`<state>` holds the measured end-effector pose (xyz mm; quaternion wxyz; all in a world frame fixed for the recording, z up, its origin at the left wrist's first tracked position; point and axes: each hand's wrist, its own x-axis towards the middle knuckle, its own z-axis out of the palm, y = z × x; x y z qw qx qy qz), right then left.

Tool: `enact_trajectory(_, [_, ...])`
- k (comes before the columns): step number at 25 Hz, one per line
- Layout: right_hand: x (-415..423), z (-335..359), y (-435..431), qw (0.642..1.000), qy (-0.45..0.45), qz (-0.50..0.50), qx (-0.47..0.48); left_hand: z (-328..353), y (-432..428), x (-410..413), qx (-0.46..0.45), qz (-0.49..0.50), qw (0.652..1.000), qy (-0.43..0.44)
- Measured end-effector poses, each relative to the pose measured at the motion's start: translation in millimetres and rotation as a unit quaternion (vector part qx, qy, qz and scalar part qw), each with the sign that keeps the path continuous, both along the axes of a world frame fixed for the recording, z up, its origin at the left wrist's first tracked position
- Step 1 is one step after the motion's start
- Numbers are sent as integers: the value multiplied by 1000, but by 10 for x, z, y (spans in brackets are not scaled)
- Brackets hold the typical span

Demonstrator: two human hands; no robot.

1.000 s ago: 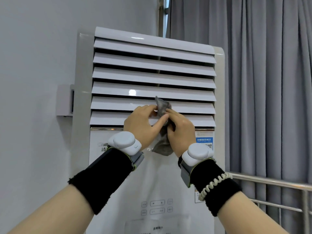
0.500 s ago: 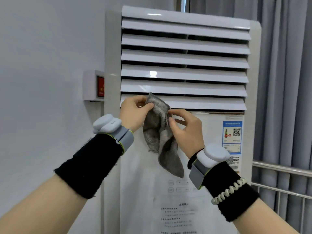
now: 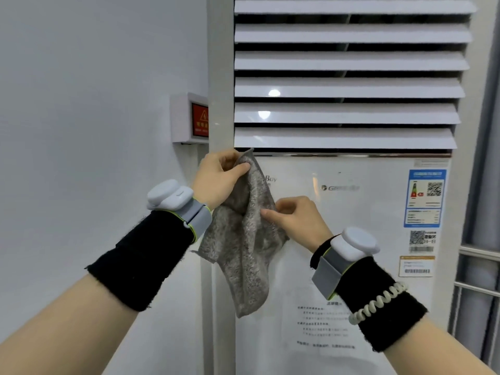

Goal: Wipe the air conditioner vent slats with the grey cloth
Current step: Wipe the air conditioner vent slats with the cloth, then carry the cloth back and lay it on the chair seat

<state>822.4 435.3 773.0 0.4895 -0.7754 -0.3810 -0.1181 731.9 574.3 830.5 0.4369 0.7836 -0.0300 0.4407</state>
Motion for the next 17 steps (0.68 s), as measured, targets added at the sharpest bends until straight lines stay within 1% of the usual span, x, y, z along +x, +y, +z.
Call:
enact_trajectory(2, [6,-40,26,1000,17,19,-16,-40,81,-62,-4,13,1000,-11])
enact_trajectory(6, [-1,-75,78,998,3,35,-51,-108,270,-187,-10,77,996,-36])
enact_trajectory(10, [15,-69,109,999,-23,35,3,-172,460,-344,-20,124,991,-37])
enact_trajectory(13, [1,-31,141,998,-46,17,50,-255,577,-461,-4,162,986,-28])
enact_trajectory(15, [1,9,148,997,-52,15,58,-320,619,-529,6,180,983,-13])
enact_trajectory(17, [-3,34,141,997,-61,25,48,-392,614,-609,8,202,979,-1])
